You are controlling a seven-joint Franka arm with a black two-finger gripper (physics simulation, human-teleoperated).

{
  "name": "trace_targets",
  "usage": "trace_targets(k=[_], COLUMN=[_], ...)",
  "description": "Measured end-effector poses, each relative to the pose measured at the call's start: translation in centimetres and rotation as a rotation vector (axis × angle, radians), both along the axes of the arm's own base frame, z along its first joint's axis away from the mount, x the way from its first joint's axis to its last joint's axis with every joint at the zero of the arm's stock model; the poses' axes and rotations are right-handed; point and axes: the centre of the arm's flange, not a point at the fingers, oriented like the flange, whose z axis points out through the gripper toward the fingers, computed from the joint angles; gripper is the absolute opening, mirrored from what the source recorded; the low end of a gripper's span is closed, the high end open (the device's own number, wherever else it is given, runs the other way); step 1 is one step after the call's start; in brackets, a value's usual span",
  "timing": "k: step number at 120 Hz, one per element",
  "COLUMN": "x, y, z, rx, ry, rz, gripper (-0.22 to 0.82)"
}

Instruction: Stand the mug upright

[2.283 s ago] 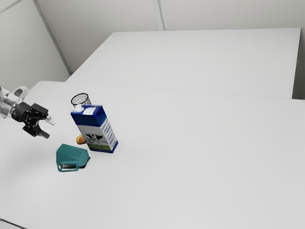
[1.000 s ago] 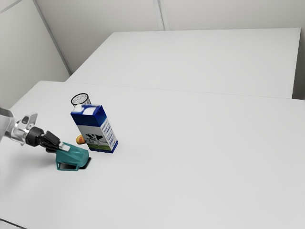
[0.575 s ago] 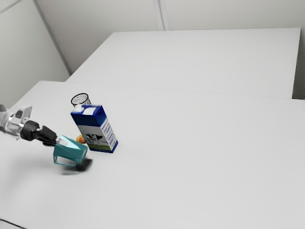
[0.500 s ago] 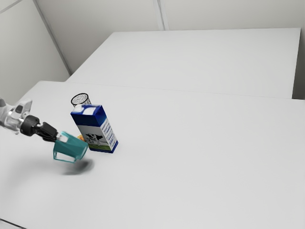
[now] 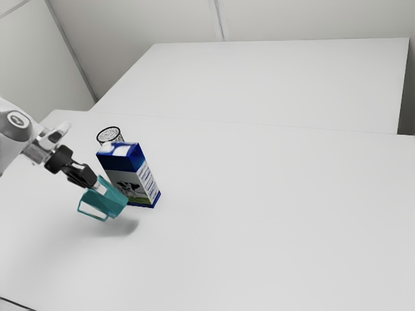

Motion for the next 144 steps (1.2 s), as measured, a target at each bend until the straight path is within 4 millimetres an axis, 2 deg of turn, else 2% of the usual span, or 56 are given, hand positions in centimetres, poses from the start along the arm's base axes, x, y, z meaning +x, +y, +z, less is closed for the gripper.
trace_targets(k=[20,43,66,89,118,144], x=[1.3,0.4,1.3,1.4,1.8,2.1], y=[-3.3,-5.4,-9.3,-10.0,-12.0,-12.2], z=[1.7,1.2,1.5,1.0,-0.1,-1.9], rx=[0.165,0.268,0.374,0.431,0.498,0.528], ry=[-0.002,0.035,0.041,0.085,0.138,0.200], rz=[-0.020,0.029,0.033,0.102,0.137,0.180], gripper=[-0.16,-0.16,-0.16,-0.17,-0.17,-0.16])
